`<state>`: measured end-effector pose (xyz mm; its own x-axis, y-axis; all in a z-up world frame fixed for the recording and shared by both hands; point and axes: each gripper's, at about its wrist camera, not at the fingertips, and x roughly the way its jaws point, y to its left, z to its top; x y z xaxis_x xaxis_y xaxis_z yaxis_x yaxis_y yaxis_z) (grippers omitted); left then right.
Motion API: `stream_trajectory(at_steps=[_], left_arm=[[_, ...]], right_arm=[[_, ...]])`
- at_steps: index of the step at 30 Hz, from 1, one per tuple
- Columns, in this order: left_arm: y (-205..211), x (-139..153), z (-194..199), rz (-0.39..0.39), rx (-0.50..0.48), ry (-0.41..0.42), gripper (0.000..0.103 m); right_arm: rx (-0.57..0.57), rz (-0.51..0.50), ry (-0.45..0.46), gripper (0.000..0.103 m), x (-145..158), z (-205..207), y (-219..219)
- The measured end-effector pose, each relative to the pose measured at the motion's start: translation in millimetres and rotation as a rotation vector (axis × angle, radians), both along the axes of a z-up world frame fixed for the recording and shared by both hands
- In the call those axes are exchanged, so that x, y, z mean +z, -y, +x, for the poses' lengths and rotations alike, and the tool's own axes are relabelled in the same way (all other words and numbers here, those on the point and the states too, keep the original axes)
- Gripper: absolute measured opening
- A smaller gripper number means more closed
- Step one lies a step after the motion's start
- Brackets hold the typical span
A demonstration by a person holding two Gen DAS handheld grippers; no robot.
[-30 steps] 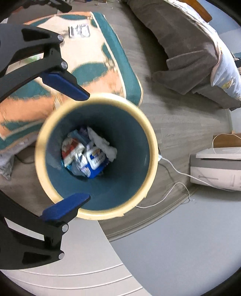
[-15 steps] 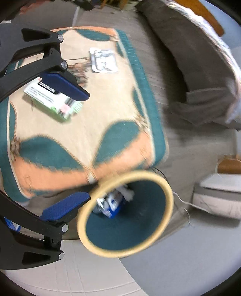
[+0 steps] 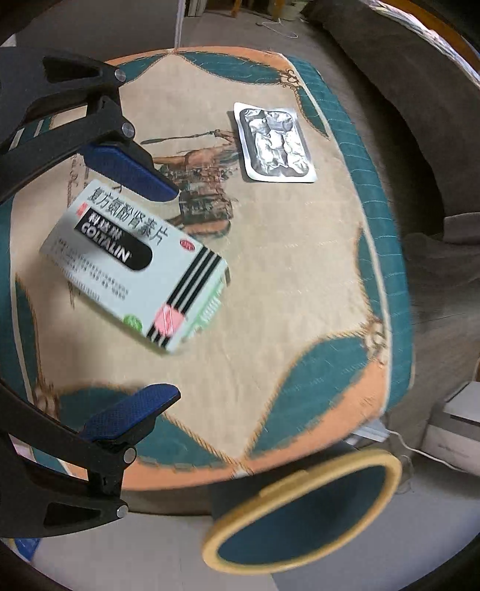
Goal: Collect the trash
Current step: 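Move both tools back over the cushion toward the foil pack and medicine box, then grasp the foil blister pack with the left tool while the right tool grasps the COLTALIN box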
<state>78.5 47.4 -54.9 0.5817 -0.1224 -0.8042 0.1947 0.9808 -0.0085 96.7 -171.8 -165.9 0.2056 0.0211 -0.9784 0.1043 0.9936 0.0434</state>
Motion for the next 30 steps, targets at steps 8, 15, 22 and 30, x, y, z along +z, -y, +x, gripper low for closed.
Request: stream_trajectory(at_steps=[8, 15, 22, 30], left_arm=[[-3.5, -1.7, 0.5, -0.003, -0.006, -0.010, 0.097], [2.1, -17.1, 4.0, 0.021, -0.018, -0.047, 0.097], [23.4, -58.3, 22.3, 0.158, -0.079, -0.112, 0.097], [58.6, -108.2, 42.0, 0.304, -0.166, -0.177, 0.097]], right_arm=[[-0.057, -0.004, -0.091, 0.097, -31.1, 3.4, -8.9], [-0.002, -0.056, -0.075, 0.089, -34.7, 0.4, -0.1], [0.025, -0.049, -0.039, 0.087, -27.1, 7.1, 25.8], [0.123, -0.085, -0.030, 0.088, -29.2, 27.7, 25.9]])
